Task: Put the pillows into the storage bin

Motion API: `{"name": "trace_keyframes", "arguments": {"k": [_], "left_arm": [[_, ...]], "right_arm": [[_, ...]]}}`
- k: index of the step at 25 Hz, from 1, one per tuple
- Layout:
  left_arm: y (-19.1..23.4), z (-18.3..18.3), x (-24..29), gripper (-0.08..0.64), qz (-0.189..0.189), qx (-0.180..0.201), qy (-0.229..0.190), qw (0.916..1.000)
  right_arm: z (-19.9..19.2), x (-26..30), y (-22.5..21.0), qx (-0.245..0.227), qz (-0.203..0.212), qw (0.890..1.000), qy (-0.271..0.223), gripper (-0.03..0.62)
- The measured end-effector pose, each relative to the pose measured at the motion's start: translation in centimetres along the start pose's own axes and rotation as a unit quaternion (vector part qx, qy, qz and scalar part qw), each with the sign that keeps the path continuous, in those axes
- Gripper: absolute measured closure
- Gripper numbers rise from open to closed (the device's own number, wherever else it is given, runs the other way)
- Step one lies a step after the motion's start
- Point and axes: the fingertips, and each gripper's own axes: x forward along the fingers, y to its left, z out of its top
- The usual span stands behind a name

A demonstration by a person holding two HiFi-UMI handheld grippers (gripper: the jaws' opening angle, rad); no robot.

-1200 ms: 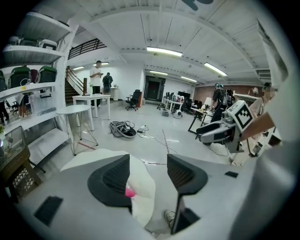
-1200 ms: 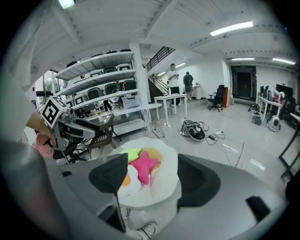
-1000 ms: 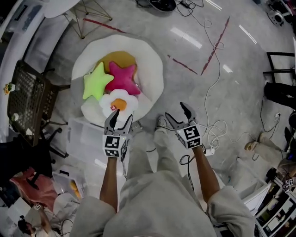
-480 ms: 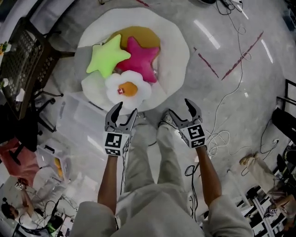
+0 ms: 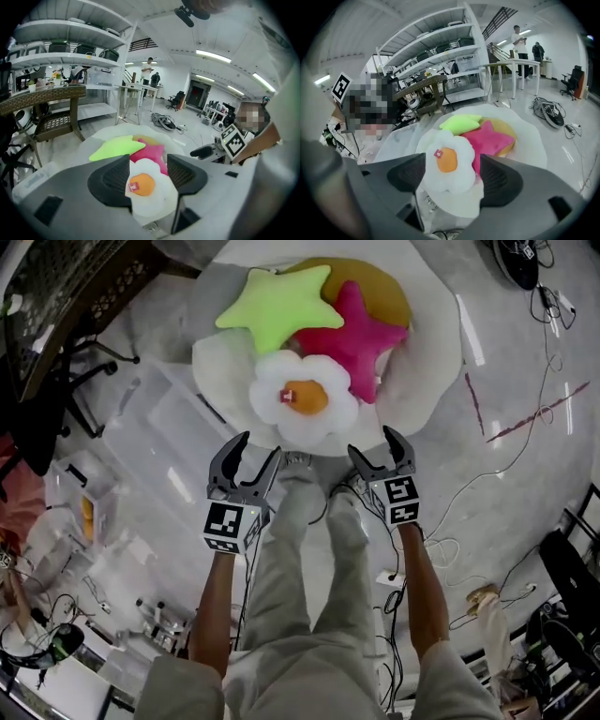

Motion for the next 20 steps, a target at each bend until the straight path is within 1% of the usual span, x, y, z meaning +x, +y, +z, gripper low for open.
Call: {"name": "trace_keyframes", "arguments": {"k": [4, 7, 11, 15, 20], "left_arm": [[2.6, -2.8, 1.0, 0.327, 0.017, -0.030, -0.007, 0.9994], [3.9, -4.4, 2.2, 0.327, 0.019, -0.042, -0.006, 0.9989], [4.9, -6.2, 3.8, 0.327, 0.013, -0.051, -0.006, 0.9986], [5.4, -8.0, 5.1, 0.327, 0.007, -0.054, -0.002, 0.9985], [6.4, -8.7, 6.0, 0.327, 0.009, -0.057, -0.004, 0.9983]], "right_arm": [[-1.7, 5.3, 0.2, -0.006, 0.015, 1.000, 0.024, 0.244], [-3.6, 9.2, -0.3, 0.002, 0.018, 0.999, 0.048, 0.242], [-6.6, 14.4, -2.3, 0.027, 0.007, 0.996, 0.081, 0.244], [-8.9, 18.8, -3.4, 0.020, 0.007, 0.993, 0.118, 0.244], [-10.7, 22.8, -4.0, 0.013, 0.002, 0.987, 0.158, 0.238]]}}
